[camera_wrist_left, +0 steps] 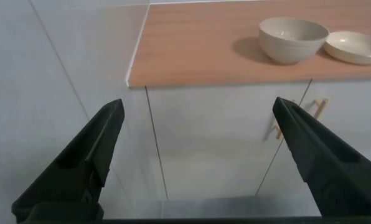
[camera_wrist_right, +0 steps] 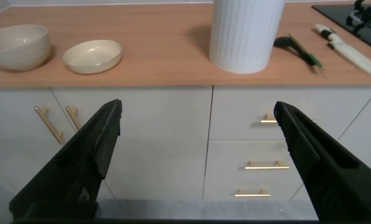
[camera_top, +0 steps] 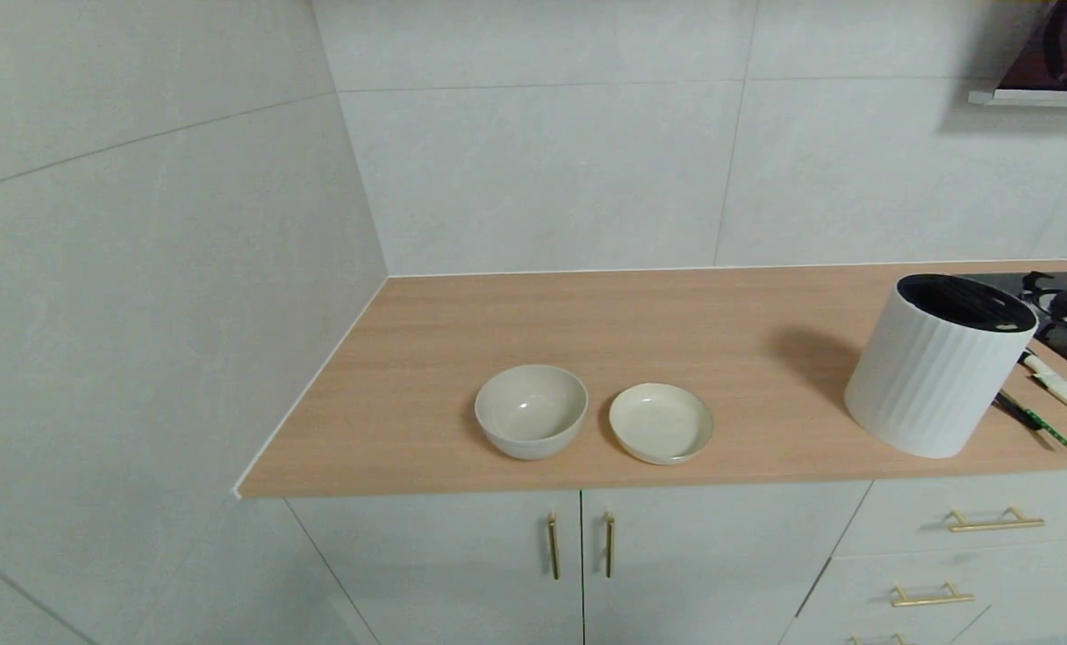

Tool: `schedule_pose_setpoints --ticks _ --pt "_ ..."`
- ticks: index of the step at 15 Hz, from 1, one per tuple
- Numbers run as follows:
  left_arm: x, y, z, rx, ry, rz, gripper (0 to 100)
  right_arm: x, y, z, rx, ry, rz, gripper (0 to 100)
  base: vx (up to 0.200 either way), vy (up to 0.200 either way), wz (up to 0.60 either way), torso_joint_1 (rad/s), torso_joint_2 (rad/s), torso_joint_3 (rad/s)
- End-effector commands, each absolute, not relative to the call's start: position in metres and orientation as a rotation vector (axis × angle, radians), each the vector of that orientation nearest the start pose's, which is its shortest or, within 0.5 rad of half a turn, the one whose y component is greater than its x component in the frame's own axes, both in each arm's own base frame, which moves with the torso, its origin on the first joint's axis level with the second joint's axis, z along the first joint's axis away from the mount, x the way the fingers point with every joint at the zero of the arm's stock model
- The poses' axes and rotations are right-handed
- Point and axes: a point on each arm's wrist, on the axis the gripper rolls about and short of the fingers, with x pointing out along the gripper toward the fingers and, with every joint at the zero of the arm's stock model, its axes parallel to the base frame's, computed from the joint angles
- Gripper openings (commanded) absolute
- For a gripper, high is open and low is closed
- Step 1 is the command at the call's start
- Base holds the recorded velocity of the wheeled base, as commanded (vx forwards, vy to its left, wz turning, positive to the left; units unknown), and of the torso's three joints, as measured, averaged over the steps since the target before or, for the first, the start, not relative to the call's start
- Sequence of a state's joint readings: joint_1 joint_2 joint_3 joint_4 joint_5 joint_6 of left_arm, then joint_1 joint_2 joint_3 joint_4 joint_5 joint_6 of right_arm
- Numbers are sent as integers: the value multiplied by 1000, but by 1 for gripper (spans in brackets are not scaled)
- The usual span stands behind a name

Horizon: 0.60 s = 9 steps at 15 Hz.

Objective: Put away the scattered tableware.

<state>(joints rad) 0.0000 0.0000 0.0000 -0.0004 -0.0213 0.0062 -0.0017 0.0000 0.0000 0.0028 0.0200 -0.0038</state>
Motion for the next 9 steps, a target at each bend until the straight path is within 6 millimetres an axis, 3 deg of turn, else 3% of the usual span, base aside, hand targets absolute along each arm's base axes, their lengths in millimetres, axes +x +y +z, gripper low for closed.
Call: schedule_pose_setpoints --ticks 1,9 --pt "-23 0 75 6 0 -21 100 -23 0 75 -5 3 18 100 0 0 0 -188 408 222" --pt "-23 0 75 6 0 -21 100 -23 0 75 -5 3 18 100 0 0 0 -245 538 290"
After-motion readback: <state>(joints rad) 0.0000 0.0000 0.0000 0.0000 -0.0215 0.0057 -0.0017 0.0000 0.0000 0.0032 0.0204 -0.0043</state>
